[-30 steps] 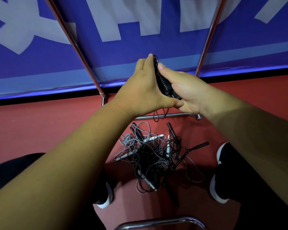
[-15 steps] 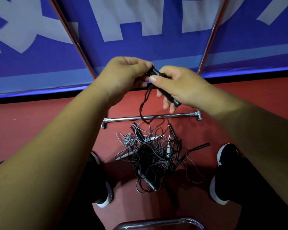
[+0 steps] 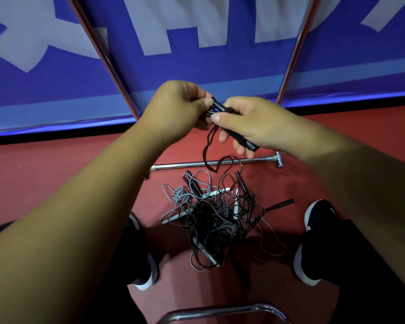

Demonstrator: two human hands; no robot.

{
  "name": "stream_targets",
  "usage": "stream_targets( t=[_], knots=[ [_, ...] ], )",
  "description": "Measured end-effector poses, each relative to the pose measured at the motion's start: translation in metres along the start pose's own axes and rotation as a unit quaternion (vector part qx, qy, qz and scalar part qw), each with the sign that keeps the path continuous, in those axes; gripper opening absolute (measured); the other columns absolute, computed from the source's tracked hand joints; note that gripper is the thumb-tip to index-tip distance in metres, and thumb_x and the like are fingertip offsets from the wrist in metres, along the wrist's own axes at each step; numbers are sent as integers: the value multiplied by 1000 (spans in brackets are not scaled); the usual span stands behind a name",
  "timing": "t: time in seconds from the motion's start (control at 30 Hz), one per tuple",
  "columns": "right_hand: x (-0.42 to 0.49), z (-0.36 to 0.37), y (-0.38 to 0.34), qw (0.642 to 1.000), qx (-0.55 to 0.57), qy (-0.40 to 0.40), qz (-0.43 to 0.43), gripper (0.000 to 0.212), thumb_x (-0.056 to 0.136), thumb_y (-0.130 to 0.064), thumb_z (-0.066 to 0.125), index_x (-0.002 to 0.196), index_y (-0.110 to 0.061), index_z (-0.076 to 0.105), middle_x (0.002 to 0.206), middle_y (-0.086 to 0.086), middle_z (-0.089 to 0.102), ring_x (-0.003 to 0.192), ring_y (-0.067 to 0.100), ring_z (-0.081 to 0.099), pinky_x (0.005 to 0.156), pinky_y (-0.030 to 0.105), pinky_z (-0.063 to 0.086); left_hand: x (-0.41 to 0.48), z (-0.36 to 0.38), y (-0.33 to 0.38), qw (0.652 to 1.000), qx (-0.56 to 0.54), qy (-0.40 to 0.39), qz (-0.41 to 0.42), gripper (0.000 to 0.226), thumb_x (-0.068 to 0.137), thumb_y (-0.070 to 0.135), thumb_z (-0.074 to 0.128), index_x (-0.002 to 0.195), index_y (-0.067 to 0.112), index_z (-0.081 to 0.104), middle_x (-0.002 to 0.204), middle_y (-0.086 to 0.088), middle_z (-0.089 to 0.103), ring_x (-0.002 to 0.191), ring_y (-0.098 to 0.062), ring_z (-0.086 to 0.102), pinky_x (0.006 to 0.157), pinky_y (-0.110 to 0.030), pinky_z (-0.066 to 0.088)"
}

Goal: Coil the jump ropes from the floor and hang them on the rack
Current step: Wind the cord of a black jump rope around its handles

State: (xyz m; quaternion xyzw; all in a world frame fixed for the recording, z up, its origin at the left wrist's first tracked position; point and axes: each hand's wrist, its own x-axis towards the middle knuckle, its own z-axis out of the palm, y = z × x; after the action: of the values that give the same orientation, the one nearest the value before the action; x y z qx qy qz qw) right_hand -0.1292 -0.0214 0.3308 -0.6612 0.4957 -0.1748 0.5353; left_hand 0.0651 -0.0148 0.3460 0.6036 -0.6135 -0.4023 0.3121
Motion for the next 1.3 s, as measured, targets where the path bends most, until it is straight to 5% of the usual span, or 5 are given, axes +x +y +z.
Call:
stream_targets(
  t=[0.37, 0.53, 0.73, 1.03, 1.3],
  knots=[
    [-2, 0, -2, 978, 173, -13, 120, 33, 100, -46, 69, 116, -18, 70, 96, 4, 81, 89, 24, 80, 81, 46, 65, 1, 6, 4, 997, 46, 44, -30, 16, 103, 11, 59, 99, 8, 74, 78, -12, 78, 71, -24, 78, 82, -47, 64],
    [-5, 3, -2, 975, 192, -23, 113, 38, 103, -45, 67, 121, -12, 67, 90, 7, 76, 58, 16, 57, 46, 24, 40, -2, 9, 6, 996, 64, 46, -38, 17, 104, 12, 56, 100, 10, 73, 75, -8, 77, 65, -20, 77, 78, -42, 64],
    [0, 5, -1, 992, 96, -10, 75, 25, 104, -44, 64, 103, -19, 65, 86, 4, 59, 53, 14, 39, 47, 23, 27, -3, 12, 5, 993, 101, 49, -40, 20, 104, 9, 52, 97, 9, 70, 77, -10, 76, 62, -19, 76, 62, -30, 60],
    [-2, -14, -6, 974, 209, -11, 83, 31, 106, -44, 63, 113, -14, 63, 77, 0, 58, 53, 10, 33, 44, 20, 19, 3, -5, -5, 974, -158, -158, -45, 40, 108, 49, 49, 111, 15, 70, 120, -9, 75, 113, -20, 64, 116, -46, 42],
    [-12, -36, -12, 972, 224, -43, 55, 39, 106, -45, 60, 107, -6, 60, 79, 5, 63, 50, 10, 33, 41, 21, 20, 1, -12, -20, 963, 106, -244, 46, 18, 102, 19, 67, 116, 20, 78, 104, 9, 80, 108, -6, 72, 102, -16, 48]
  ],
)
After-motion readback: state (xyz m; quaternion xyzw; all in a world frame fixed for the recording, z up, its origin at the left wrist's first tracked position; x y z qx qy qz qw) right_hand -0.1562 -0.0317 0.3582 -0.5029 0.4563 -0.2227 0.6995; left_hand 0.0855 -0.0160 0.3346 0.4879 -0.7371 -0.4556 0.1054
